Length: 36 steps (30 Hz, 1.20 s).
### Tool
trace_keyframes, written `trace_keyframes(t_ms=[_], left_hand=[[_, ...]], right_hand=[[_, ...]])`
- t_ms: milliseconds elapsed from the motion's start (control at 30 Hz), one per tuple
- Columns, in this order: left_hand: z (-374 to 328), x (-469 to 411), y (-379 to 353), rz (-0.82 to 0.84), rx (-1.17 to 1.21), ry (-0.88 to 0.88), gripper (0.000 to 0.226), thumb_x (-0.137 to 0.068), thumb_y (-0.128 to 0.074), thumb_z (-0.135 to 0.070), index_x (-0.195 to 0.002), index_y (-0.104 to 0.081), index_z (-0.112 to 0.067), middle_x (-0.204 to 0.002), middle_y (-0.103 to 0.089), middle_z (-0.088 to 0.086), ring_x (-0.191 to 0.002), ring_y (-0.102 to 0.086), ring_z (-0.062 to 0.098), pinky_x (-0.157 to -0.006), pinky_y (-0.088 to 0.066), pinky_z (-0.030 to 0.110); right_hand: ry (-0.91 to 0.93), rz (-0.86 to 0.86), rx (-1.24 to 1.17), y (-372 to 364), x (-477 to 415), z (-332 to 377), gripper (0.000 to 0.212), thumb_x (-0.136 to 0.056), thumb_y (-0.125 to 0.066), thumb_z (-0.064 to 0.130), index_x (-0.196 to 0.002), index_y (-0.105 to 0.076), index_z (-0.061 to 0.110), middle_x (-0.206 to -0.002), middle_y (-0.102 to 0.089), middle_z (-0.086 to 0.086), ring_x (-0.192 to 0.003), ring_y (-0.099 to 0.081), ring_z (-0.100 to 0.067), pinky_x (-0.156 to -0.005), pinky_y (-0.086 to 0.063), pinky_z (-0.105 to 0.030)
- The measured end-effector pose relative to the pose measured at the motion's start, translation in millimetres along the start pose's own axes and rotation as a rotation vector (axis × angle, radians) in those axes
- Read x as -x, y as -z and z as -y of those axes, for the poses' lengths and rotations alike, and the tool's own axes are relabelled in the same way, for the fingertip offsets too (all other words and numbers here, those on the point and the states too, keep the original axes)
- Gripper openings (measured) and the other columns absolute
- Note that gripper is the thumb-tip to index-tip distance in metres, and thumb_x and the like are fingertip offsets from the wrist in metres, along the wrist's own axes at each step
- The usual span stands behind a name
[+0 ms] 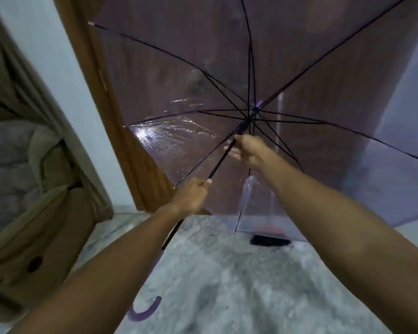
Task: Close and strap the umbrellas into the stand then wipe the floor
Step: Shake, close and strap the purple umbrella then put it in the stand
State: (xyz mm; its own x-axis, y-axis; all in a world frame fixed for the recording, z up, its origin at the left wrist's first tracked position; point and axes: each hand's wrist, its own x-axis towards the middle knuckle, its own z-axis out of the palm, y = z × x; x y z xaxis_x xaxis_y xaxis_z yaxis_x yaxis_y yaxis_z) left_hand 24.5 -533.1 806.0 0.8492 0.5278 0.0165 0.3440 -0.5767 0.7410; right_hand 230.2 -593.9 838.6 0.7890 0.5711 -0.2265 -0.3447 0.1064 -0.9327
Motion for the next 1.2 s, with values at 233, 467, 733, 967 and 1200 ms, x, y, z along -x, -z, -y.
trace_keyframes(t_ms=[233,467,733,967,1200], left_hand=[[-106.5,-72.2,-83.4,0.041,0.077,-0.156,0.038,-0.106,-0.038,-0.031,-0.086,-0.059,-0.008,-0.088,-0.053,0.008,-0.084,-0.048,0.021,-0.073,-0.031,0.031],[-148.3,-135.8,-124.2,0.141,0.15,-0.283,0.053,-0.105,-0.039,-0.038,-0.072,-0.055,0.0,-0.08,-0.064,0.021,-0.078,-0.059,0.036,-0.07,-0.039,0.036],[-195.4,-252.6,-127.2,0.229,0.216,-0.404,0.055,-0.1,-0.038,-0.046,-0.064,-0.05,-0.007,-0.068,-0.057,0.008,-0.069,-0.058,0.031,-0.068,-0.041,0.036],[-237.2,-330.5,-130.8,0.204,0.311,-0.417,0.052,-0.105,-0.042,-0.028,-0.056,-0.039,-0.011,-0.058,-0.045,0.009,-0.056,-0.045,0.024,-0.061,-0.028,0.034],[-270.2,-367.7,-151.2,0.237,0.356,-0.463,0.039,-0.103,-0.042,-0.016,-0.071,-0.06,-0.001,-0.069,-0.054,0.011,-0.072,-0.049,0.025,-0.056,-0.023,0.033]], right_hand=[[0.127,-0.115,-0.138,117.0,-44.2,88.7,0.024,-0.108,-0.036,0.022,-0.117,-0.054,0.009,-0.065,-0.074,-0.008,-0.048,-0.071,-0.018,-0.046,-0.058,-0.025],[0.261,-0.33,-0.3,179.4,-87.9,148.6,0.035,-0.109,-0.036,0.035,-0.089,-0.052,0.011,-0.057,-0.057,-0.004,-0.044,-0.056,-0.015,-0.043,-0.049,-0.021],[0.388,-0.468,-0.121,203.9,-146.2,226.2,0.042,-0.11,-0.029,0.033,-0.073,-0.042,0.017,-0.053,-0.033,0.003,-0.042,-0.033,-0.01,-0.035,-0.031,-0.017],[0.404,-0.535,-0.09,198.3,-199.4,249.8,0.042,-0.109,-0.03,0.035,-0.072,-0.039,0.018,-0.05,-0.035,0.001,-0.043,-0.043,-0.016,-0.04,-0.037,-0.021],[0.266,-0.269,-0.327,207.0,-210.0,227.8,0.046,-0.11,-0.029,0.03,-0.065,-0.033,0.02,-0.04,-0.023,0.006,-0.029,-0.019,-0.008,-0.029,-0.015,-0.015]])
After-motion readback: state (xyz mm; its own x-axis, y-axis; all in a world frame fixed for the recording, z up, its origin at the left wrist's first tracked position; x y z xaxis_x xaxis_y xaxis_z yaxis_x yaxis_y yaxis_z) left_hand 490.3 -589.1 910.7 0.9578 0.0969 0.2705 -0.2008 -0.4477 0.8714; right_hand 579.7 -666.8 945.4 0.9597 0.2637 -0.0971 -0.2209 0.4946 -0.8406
